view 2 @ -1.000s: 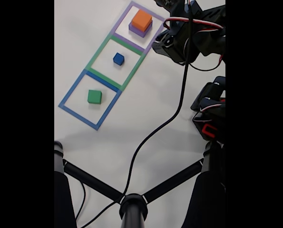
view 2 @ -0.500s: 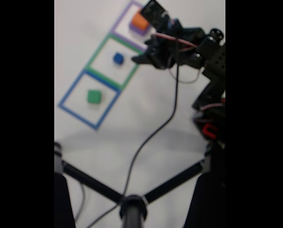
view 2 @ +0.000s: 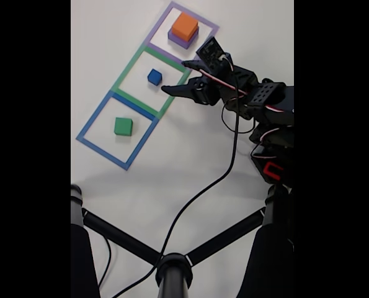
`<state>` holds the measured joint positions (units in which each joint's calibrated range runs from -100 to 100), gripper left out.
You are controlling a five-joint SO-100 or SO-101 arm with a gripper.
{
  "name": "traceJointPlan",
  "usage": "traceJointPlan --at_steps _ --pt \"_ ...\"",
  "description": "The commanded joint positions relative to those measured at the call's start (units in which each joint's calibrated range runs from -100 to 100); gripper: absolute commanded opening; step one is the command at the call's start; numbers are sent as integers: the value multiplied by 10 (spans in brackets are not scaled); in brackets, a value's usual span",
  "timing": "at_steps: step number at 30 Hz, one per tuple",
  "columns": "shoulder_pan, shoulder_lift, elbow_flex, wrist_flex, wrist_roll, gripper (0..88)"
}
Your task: Tower of hanoi
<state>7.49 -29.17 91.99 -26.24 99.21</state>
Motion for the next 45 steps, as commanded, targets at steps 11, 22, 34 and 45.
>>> traceJointPlan --at_steps 11,22,34,45 --pt "-36 299 -93 -266 8 280" --pt "-39 432 -175 -328 8 264" --pt "-53 484 -208 -345 8 195" --pt "-65 484 -203 -348 8 65"
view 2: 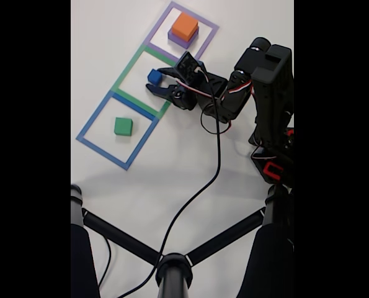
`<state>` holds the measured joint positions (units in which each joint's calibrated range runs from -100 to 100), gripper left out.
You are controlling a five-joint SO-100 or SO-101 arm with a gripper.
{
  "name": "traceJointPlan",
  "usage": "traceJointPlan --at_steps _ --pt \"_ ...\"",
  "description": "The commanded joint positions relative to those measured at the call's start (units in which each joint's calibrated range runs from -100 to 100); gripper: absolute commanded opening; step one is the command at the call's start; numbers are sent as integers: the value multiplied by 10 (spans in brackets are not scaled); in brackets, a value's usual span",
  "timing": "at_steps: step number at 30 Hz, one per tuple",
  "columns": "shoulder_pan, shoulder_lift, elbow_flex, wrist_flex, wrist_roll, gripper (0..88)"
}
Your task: Tower of hanoi
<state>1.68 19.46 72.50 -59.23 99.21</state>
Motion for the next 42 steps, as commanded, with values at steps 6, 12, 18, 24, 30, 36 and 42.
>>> traceJointPlan --at_steps 6,12,18,24,30,36,42 --pt "-6 -9 -2 -18 8 23" --pt "-5 -54 25 -1 8 18" --pt "-3 -207 62 135 8 17" --pt "3 -409 90 327 8 17" --pt "21 -606 59 615 8 16" --pt "30 -699 -134 966 8 14" --pt "0 -688 -417 1239 8 14"
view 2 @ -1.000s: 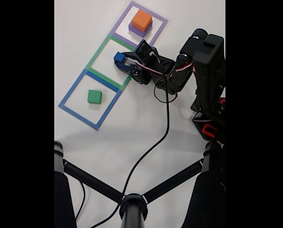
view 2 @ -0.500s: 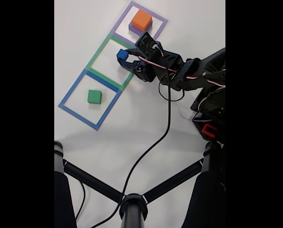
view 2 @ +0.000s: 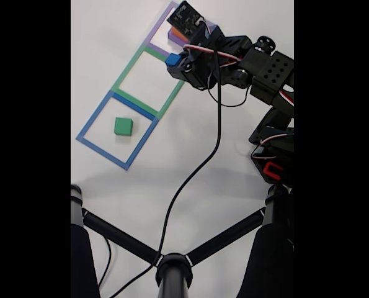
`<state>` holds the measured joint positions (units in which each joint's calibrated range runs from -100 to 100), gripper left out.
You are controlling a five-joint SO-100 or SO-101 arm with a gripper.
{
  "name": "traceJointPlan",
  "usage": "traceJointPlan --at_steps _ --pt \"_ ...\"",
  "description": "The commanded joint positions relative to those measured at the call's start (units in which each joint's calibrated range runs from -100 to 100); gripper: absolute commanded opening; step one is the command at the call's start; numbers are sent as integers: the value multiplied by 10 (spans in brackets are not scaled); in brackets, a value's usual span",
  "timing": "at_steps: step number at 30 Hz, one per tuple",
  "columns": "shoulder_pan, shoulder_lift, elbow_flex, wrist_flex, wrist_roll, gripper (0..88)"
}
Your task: Tower of hanoi
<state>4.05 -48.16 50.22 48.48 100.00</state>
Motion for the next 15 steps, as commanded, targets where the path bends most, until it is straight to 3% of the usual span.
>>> traceJointPlan --at_steps 1,8,15 --pt "-33 -9 -235 197 0 13" --pt "-113 -4 -425 354 0 12" --pt "-182 -10 -492 404 0 14"
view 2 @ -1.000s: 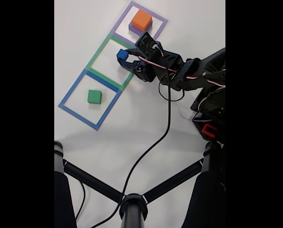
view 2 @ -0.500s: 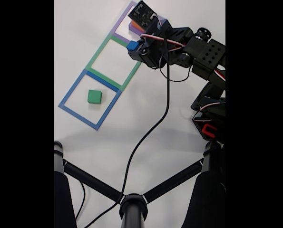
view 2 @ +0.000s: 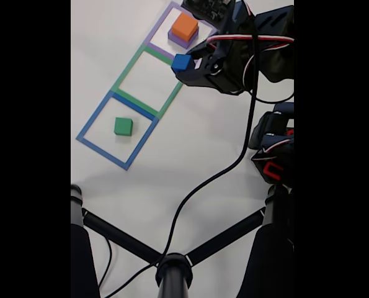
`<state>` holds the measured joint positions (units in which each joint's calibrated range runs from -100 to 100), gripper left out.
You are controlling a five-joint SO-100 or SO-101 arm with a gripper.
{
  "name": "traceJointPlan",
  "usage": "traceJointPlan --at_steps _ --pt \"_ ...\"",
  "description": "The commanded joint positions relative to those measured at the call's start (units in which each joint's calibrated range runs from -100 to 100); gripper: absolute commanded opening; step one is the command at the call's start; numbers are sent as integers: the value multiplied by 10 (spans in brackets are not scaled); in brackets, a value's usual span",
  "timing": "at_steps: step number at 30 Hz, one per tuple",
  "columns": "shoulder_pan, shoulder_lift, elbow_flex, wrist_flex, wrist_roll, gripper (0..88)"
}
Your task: Tower of hanoi
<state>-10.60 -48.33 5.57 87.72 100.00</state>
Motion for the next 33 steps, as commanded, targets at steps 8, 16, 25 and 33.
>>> traceJointPlan --at_steps 8,16,25,33 --pt "-85 -18 -37 14 0 16" --pt "-83 -42 196 -157 0 20" --pt "-77 -20 574 -643 0 23" --pt "-97 130 714 -980 0 25"
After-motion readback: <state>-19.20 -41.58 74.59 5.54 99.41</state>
